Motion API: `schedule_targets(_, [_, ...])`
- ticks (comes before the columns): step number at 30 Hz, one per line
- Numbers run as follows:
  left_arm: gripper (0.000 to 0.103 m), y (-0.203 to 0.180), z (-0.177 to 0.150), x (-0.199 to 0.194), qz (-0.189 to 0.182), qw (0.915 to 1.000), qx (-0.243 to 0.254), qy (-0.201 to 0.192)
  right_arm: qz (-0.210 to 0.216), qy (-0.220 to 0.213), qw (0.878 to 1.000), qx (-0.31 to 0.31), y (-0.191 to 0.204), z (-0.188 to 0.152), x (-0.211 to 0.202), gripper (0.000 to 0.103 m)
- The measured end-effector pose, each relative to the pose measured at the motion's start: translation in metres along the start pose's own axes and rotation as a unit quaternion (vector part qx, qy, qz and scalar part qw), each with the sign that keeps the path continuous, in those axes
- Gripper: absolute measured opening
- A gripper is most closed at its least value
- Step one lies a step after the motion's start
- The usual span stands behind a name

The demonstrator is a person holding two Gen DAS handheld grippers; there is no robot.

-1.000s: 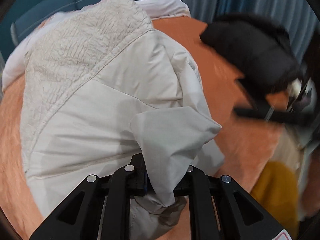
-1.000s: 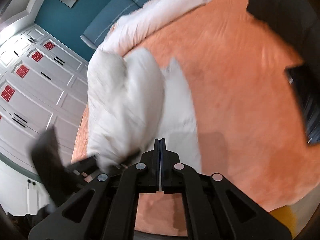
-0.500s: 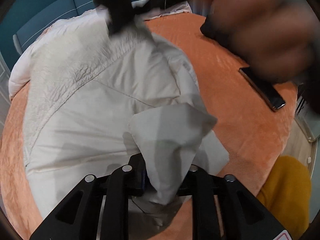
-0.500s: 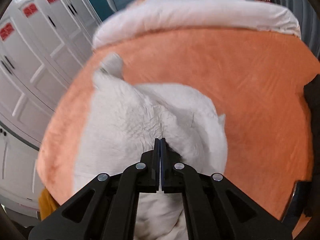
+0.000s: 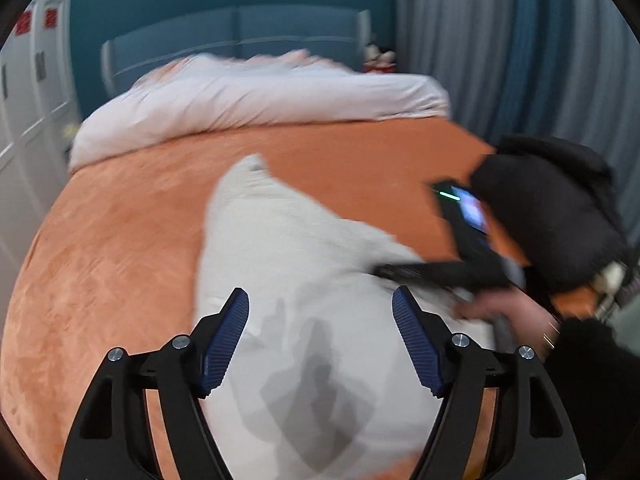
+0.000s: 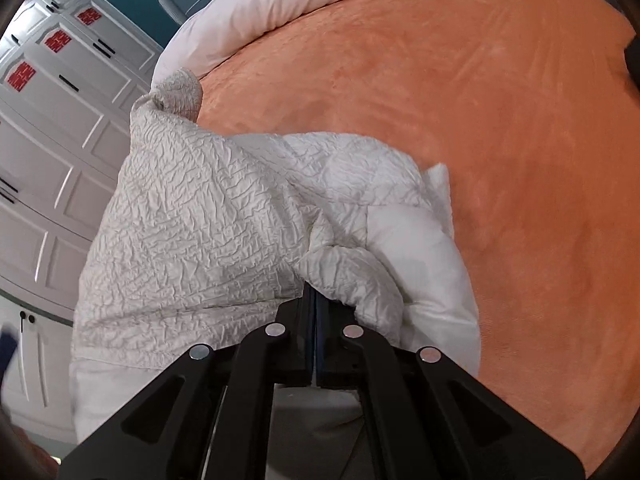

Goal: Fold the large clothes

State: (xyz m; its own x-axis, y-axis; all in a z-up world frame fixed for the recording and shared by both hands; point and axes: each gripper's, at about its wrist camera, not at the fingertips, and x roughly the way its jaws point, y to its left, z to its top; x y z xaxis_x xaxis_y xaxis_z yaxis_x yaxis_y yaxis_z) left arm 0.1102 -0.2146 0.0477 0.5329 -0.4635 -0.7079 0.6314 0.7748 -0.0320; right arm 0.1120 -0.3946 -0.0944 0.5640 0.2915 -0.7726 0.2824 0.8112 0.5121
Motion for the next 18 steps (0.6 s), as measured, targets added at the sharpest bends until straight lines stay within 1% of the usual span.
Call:
schedule_targets(2, [0.071, 0.010, 0.008, 0.017, 0.017, 0.9995, -0.019, 0.021, 0.012, -0.004, 1.000, 0.015, -0.002, -0.001, 0.002, 0.000])
schedule_targets(4, [0.071, 0.015, 0.011, 0.025, 0.023, 0.9990, -0.028, 0.027, 0.021, -0.012, 0.999, 0.028, -0.003, -0.001, -0.002, 0.000])
schedule_targets(7, [0.071, 0.014, 0.014, 0.025, 0.038, 0.9987, -0.021, 0.028, -0.001, -0.037, 0.999, 0.007, 0.014, -0.008, -0.031, 0.000])
schedule_targets(8, [0.071, 0.013, 0.011, 0.024, 0.040, 0.9986, -0.018, 0.030, -0.002, -0.044, 0.999, 0.004, 0.015, -0.012, -0.040, 0.002])
schedule_targets(9, [0.071, 0.018, 0.009, 0.022, 0.045, 0.9983, -0.016, 0.034, 0.000, -0.059, 0.998, -0.001, 0.022, -0.017, -0.058, 0.011])
schedule_targets(10, [0.071, 0.018, 0.006, 0.021, 0.047, 0.9981, -0.015, 0.037, 0.010, -0.077, 0.997, -0.006, 0.029, -0.027, -0.078, 0.018])
schedule_targets(11, [0.072, 0.019, 0.001, 0.021, 0.049, 0.9978, -0.017, 0.041, 0.016, -0.087, 0.996, -0.009, 0.032, -0.034, -0.090, 0.038])
schedule_targets(12, [0.072, 0.020, -0.003, 0.020, 0.048, 0.9975, -0.020, 0.047, 0.013, -0.097, 0.995, -0.009, 0.036, -0.045, -0.106, 0.057])
schedule_targets(13, [0.072, 0.018, -0.008, 0.018, 0.046, 0.9974, -0.023, 0.050, 0.009, -0.101, 0.995, -0.008, 0.038, -0.052, -0.114, 0.059])
schedule_targets(14, [0.072, 0.020, -0.012, 0.016, 0.045, 0.9972, -0.027, 0.054, 0.011, -0.103, 0.995, -0.005, 0.039, -0.064, -0.125, 0.059])
schedule_targets(18, [0.076, 0.024, -0.031, 0.007, 0.036, 0.9958, -0.049, 0.069, 0.031, -0.091, 0.995, 0.039, 0.034, -0.107, -0.142, 0.061])
